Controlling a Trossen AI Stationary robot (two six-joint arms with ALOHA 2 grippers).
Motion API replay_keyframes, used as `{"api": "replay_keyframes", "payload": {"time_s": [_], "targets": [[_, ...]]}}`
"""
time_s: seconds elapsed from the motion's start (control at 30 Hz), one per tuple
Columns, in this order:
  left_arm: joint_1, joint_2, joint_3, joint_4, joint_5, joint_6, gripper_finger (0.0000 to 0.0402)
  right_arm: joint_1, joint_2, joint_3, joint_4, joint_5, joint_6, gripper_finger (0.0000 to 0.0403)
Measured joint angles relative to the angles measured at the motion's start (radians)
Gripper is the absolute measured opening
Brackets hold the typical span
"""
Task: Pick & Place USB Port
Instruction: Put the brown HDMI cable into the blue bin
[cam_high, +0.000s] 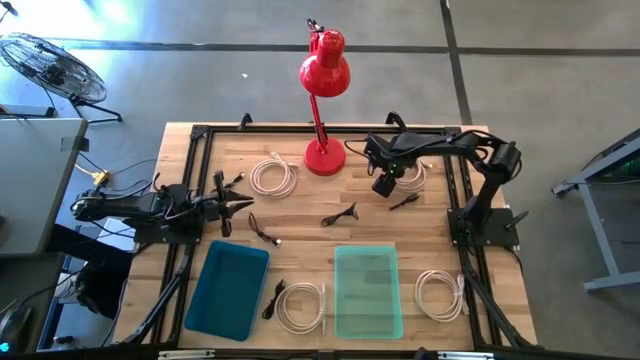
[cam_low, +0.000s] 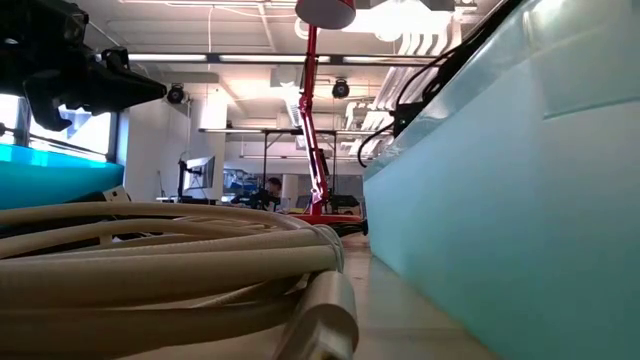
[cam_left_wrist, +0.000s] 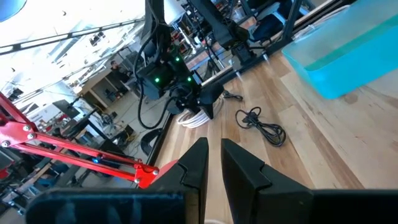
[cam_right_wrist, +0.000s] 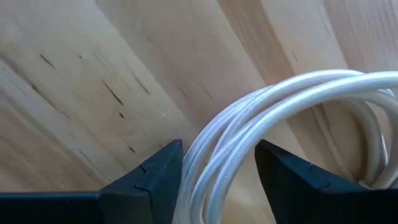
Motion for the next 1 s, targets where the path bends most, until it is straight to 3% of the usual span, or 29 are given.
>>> {"api": "replay_keyframes", "payload": {"time_s": [0.2,0.43,0.77,1.0], "targets": [[0.0,0.0,0.0,0.0,0.0,0.0,0.0042,0.001,0.006,0.001,0.007,-0.011,-0.004,0.0133],[0.0,0.0,0.0,0.001,0.001,0.0,0.0042,0.001,0.007,0.0,0.018,-0.026,0.0,0.0017],[0.0,0.0,0.0,-0.006,0.004,-0.008,0.0042,0.012,-0.011,-0.001,0.013,-0.006,-0.007,0.0012],[0.0,0.0,0.0,-0.008,0.009,-0.046,0.0042,0.083,-0.138,0.012,-0.001,-0.059,0.001,0.0012]]}}
